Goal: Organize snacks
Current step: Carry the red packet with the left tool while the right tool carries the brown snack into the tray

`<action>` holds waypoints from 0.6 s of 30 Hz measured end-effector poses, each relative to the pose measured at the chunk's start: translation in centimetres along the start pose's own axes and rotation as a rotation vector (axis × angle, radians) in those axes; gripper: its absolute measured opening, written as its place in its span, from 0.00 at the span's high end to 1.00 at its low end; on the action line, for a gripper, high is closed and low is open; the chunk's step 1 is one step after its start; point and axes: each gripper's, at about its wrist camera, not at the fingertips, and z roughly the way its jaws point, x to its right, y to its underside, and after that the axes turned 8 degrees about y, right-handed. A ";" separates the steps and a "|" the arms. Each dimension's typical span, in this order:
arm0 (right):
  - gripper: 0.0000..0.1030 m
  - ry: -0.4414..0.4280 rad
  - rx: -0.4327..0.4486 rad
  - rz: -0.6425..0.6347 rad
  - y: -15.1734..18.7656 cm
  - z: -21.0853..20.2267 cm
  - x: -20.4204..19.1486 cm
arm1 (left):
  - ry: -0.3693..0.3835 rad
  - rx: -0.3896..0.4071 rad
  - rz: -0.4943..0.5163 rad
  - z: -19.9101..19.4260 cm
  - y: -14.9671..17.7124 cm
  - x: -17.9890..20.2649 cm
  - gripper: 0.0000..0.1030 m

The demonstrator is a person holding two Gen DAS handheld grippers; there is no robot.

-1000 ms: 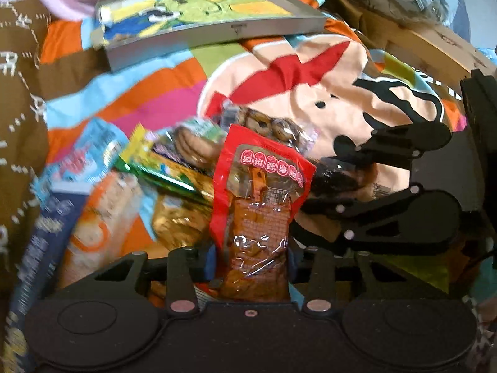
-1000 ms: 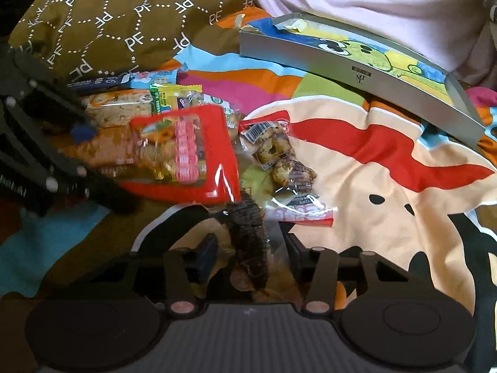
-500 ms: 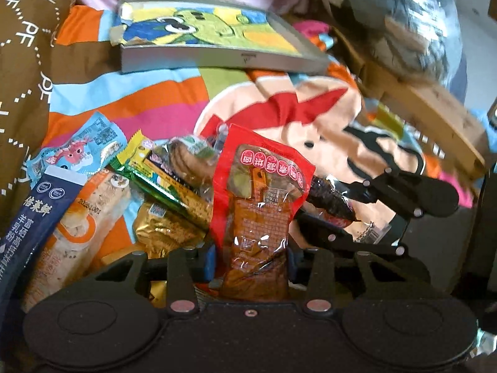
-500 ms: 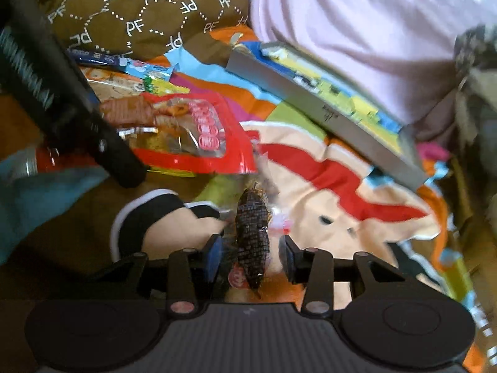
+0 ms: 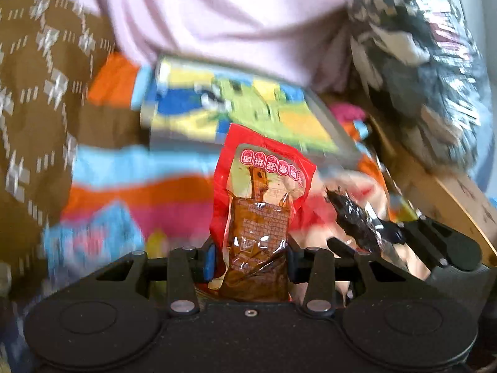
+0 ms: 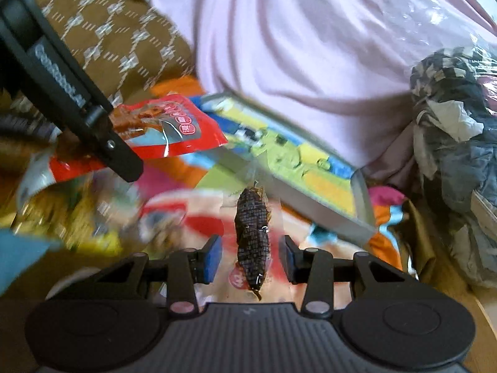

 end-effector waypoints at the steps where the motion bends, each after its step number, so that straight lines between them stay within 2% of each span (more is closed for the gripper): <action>1: 0.56 -0.006 0.007 0.012 -0.7 0.8 0.6 | -0.010 0.020 0.003 0.5 -1.0 0.0 0.57; 4: 0.56 -0.024 0.016 0.068 -2.9 3.8 2.6 | -0.049 0.071 -0.009 2.1 -4.4 -0.3 0.57; 9: 0.56 -0.102 -0.015 0.220 -6.2 9.6 6.0 | -0.134 0.119 -0.006 5.5 -9.9 -1.6 0.56; 14: 0.55 -0.137 -0.038 0.300 -8.6 14.5 7.5 | -0.166 0.106 -0.067 9.9 -13.5 -3.6 0.56; 18: 0.55 -0.162 -0.080 0.350 -8.8 17.3 7.6 | -0.196 0.071 -0.130 12.7 -14.9 -5.2 0.56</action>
